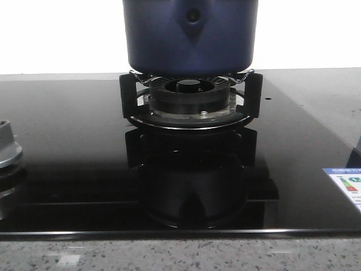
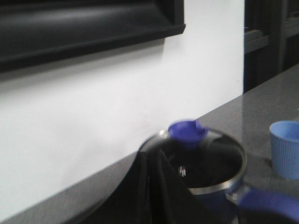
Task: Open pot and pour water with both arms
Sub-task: 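Lower the held lid back onto the saucepan with the left gripper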
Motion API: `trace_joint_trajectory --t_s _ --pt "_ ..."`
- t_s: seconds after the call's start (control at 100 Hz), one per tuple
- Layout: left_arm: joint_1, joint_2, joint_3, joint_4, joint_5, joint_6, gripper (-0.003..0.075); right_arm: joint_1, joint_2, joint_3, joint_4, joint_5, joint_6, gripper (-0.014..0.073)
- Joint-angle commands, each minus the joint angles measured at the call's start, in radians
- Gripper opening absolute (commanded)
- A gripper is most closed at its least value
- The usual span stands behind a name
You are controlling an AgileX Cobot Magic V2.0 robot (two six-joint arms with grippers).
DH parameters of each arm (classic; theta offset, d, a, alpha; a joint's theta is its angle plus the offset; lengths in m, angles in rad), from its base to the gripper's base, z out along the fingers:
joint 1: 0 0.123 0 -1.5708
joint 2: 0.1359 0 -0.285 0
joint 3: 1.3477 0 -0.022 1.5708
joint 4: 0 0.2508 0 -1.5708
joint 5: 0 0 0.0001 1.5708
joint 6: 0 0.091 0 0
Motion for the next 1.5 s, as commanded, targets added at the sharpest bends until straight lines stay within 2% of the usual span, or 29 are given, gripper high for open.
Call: trace_joint_trajectory --t_s 0.0,0.17,0.35,1.18,1.3,1.35,1.39,1.469,1.489 --pt "0.001 -0.119 0.106 -0.041 -0.079 -0.012 -0.002 0.088 -0.039 -0.033 -0.001 0.03 -0.003 -0.0071" --pt "0.001 -0.316 0.32 -0.052 -0.176 -0.052 -0.002 0.271 -0.1 -0.033 0.022 0.159 -0.01 -0.0071" --pt "0.001 -0.439 0.424 -0.052 -0.298 -0.066 -0.002 0.407 -0.137 -0.033 0.024 0.208 -0.018 -0.0071" --pt "0.001 -0.462 0.443 -0.043 -0.306 -0.066 -0.002 0.414 -0.139 -0.033 0.027 0.208 -0.018 -0.0071" --pt "0.001 -0.46 0.444 0.145 -0.346 -0.078 -0.002 0.414 -0.139 -0.033 0.027 0.208 -0.018 -0.0071" --pt "0.001 -0.459 0.448 0.274 -0.38 -0.163 -0.002 0.414 -0.139 -0.033 0.027 0.209 -0.018 -0.0071" --pt "0.001 -0.459 0.453 0.411 -0.42 -0.309 -0.002 0.414 -0.139 -0.033 0.027 0.209 -0.018 -0.0071" --pt "0.001 -0.454 0.471 0.843 -0.482 -0.735 -0.002 0.414 -0.139 -0.033 0.027 0.209 -0.018 -0.0071" --pt "0.001 -0.454 0.48 0.948 -0.502 -0.803 -0.002 0.414 -0.139 -0.033 0.027 0.209 -0.018 -0.0071"
